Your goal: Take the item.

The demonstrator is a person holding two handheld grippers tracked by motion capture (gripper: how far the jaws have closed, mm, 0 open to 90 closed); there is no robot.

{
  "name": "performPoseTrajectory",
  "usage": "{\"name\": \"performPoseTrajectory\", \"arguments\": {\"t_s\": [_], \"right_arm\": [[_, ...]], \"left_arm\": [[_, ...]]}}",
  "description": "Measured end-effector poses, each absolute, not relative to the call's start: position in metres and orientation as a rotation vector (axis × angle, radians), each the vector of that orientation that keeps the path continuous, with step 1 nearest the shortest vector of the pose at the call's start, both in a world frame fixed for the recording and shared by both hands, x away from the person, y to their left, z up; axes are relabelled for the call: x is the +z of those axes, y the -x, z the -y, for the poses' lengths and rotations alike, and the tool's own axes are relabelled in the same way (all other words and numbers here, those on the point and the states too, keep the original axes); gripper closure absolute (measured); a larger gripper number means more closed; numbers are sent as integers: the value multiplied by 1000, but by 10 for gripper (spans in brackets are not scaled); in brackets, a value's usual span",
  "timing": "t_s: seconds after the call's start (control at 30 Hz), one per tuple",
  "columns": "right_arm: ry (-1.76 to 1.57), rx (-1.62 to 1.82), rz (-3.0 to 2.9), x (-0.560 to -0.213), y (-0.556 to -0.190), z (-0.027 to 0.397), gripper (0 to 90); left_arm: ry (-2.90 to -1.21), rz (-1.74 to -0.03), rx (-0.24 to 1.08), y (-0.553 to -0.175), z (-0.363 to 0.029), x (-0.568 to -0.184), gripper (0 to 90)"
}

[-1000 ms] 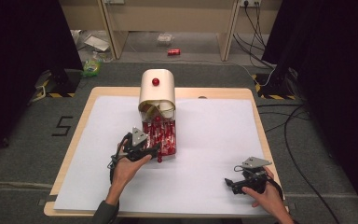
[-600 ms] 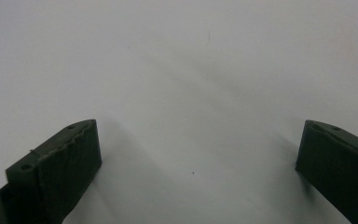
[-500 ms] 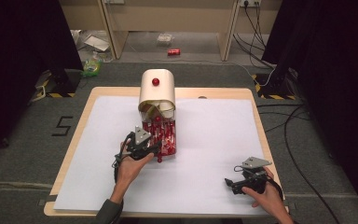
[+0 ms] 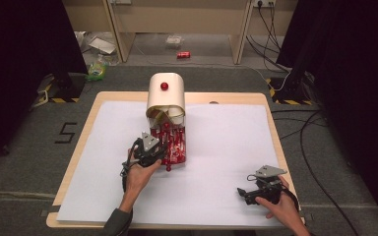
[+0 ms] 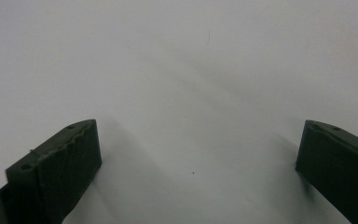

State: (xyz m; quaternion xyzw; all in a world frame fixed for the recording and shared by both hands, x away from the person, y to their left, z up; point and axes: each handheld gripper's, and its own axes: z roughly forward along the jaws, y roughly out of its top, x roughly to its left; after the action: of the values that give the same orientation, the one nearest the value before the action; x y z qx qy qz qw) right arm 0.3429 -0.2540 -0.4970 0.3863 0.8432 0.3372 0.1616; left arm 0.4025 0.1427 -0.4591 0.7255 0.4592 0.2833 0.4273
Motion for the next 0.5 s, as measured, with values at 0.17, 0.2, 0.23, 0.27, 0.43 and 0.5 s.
{"name": "performPoseTrajectory", "arguments": {"t_s": [0.17,0.2,0.23,0.27,0.43,0.5], "right_arm": [[-1102,962,-2407,-497,-343,254,4],[-1101,963,-2406,-497,-343,254,4],[-1102,963,-2407,-497,-343,254,3],[-1104,963,-2408,-497,-343,254,3],[-1103,962,-2407,-497,-343,254,3],[-1104,963,-2408,-497,-343,254,3]], "left_arm": [[-1812,-1150,726,-402,-142,-457,696],[-1810,-1152,729,-402,-143,-457,701],[-1805,-1155,733,-402,-144,-456,707],[-1801,-1157,737,-402,-145,-455,713],[-1819,-1172,729,-402,-148,-454,728],[-1832,-1178,724,-403,-146,-457,728]]}}
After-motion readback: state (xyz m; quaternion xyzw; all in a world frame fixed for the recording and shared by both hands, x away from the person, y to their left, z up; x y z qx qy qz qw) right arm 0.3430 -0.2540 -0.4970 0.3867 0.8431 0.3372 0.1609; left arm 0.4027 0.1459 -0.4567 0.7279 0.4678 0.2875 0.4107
